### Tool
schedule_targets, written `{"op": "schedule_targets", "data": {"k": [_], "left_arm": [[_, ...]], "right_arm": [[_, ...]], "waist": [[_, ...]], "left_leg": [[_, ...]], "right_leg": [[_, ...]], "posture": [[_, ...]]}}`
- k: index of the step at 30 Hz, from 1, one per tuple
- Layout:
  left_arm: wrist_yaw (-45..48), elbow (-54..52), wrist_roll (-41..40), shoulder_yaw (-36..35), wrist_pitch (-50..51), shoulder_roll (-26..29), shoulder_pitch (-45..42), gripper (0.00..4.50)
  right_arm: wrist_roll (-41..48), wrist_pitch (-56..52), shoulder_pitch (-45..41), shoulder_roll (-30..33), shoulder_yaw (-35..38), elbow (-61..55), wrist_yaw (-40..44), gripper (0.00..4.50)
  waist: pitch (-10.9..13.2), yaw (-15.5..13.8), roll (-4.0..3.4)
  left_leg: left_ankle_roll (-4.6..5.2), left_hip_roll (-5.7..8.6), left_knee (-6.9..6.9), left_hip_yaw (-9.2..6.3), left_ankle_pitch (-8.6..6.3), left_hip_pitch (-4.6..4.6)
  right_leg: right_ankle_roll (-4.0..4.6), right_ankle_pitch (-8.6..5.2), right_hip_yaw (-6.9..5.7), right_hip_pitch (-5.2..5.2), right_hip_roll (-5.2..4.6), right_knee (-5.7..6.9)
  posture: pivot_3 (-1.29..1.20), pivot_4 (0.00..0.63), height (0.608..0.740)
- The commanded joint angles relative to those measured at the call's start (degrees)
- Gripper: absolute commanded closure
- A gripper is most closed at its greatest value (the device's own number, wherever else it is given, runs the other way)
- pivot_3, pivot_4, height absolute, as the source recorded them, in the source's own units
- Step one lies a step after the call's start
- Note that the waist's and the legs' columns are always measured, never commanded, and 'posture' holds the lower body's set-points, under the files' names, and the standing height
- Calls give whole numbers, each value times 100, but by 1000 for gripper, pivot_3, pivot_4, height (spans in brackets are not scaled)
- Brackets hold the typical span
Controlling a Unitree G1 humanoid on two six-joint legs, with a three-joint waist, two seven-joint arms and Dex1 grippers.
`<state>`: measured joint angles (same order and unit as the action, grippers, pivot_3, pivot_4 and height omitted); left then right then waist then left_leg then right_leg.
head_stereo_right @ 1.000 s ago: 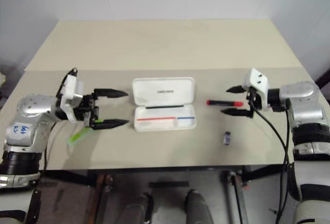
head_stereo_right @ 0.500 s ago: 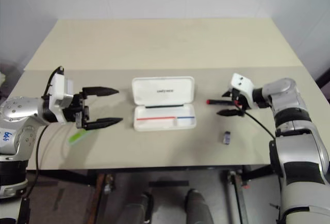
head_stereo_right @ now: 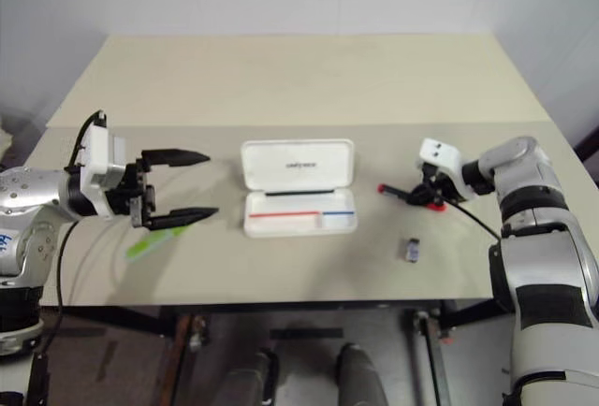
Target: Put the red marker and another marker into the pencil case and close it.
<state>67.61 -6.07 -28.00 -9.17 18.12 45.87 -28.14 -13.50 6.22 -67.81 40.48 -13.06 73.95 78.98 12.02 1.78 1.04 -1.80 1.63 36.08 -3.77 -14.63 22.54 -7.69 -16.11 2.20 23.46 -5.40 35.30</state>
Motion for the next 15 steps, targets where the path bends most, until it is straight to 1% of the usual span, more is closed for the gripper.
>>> {"op": "schedule_targets", "data": {"k": [1,4,6,9,12,14,15], "left_arm": [[90,28,-10,84,-176,-30,-152,0],[173,249,61,241,-346,-153,-261,0],[214,361,84,293,-432,-191,-293,0],[303,580,145,341,-587,-222,-298,0],[385,808,208,362,-769,-237,-294,0],[404,890,228,371,-838,-240,-298,0],[409,974,251,371,-878,-242,-293,0]], "right_arm": [[92,453,191,-103,126,-182,-97,3944],[375,878,242,-148,418,-499,-299,3944],[539,1013,287,-111,538,-718,-132,3944],[864,841,475,49,695,-1404,281,3944],[1330,-133,1034,374,765,-3041,900,3944],[1549,-697,1378,520,783,-3946,993,3944],[1697,-1111,1573,553,775,-4585,965,3944]], "waist": [[0,5,0],[0,73,1],[0,138,2],[1,164,1],[1,125,0],[1,104,0],[1,87,0]], "left_leg": [[0,-1,0,0,0,0],[-1,-3,2,7,0,-6],[-3,-2,4,15,3,-12],[-6,-7,3,23,5,-18],[-7,-15,2,22,6,-19],[-5,-16,4,20,4,-16],[-3,-15,7,21,2,-15]], "right_leg": [[0,0,0,0,0,0],[0,0,6,-1,2,6],[0,0,15,1,2,21],[0,0,26,6,7,34],[0,0,25,7,12,33],[0,0,25,7,12,33],[0,0,26,7,10,32]], "posture": [[0,150,740],[0,150,740],[0,150,740],[0,150,740],[0,150,740],[0,150,740],[0,150,740]]}}
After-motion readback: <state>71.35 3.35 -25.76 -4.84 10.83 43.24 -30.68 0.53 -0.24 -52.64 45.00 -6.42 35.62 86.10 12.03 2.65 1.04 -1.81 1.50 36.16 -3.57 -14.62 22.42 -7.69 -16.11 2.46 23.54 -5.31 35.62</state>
